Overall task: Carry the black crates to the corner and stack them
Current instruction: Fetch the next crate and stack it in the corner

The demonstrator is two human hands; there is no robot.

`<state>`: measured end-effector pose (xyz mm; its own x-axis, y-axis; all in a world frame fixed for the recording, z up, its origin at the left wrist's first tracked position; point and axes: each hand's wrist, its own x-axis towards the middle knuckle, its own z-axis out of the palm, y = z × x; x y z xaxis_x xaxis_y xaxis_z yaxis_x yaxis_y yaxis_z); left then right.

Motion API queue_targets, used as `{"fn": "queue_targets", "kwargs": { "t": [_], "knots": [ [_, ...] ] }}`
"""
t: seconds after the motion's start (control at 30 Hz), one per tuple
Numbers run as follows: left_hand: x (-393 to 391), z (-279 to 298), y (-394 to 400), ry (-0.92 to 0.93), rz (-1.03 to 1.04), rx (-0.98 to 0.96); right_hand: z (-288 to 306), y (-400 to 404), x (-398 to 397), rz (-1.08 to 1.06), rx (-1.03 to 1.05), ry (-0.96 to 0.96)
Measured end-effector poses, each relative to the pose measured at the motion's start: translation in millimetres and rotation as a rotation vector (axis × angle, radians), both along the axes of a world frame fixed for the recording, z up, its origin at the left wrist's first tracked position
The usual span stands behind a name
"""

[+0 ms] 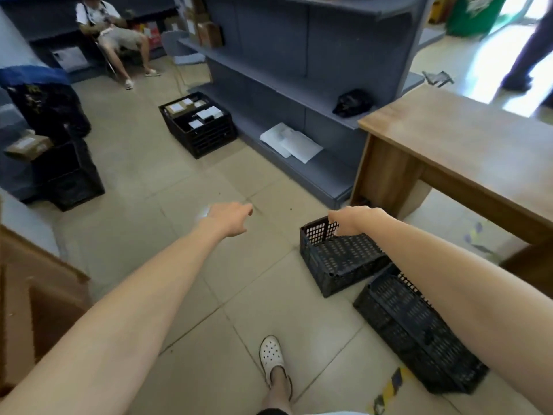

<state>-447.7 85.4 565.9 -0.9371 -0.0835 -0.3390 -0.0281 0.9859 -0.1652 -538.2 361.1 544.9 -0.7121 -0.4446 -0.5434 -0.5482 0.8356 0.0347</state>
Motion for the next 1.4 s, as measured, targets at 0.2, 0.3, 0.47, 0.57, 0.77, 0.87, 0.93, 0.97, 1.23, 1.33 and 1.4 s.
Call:
{"fn": "queue_targets", "kwargs": {
  "t": [0.2, 0.3, 0.47, 0.57, 0.77, 0.87, 0.93, 0.97, 1.23, 1.33, 1.4],
  "knots": [
    [-106, -10, -23, 0.001, -0.125, 0.034, 5, -5, -69, -0.149, 0.013, -0.04],
    [-153, -12, -50, 0.014, -0.136, 0.058, 11, -26, -115, -0.204, -0.021, -0.024],
    [-206, -26, -90, -0.031, -0.156, 0.047, 6, -77, -166, -0.24, -0.115, -0.003],
    [-220, -34, -105, -0.05, -0.158, 0.044, -10, -101, -183, -0.242, -0.087, -0.053],
    [-244, -47, -145, -0.089, -0.059, 0.109, -36, -126, -218, -0.225, -0.022, -0.109],
    [-260, -55, -157, -0.123, 0.02, 0.177, -44, -137, -238, -0.209, -0.015, -0.133],
    [-274, -59, -156, -0.141, 0.025, 0.184, -48, -143, -255, -0.196, -0.017, -0.145],
    [-282, -59, -154, -0.151, 0.024, 0.187, -49, -146, -265, -0.191, -0.019, -0.154],
    [-390, -44, -114, -0.143, -0.039, 0.163, -40, -127, -386, -0.218, -0.089, -0.118],
    [-436, -37, -95, -0.146, -0.041, 0.18, -36, -108, -427, -0.252, -0.093, -0.111],
    [-464, -34, -81, -0.145, -0.076, 0.177, -36, -95, -449, -0.272, -0.105, -0.118]
  ]
}}
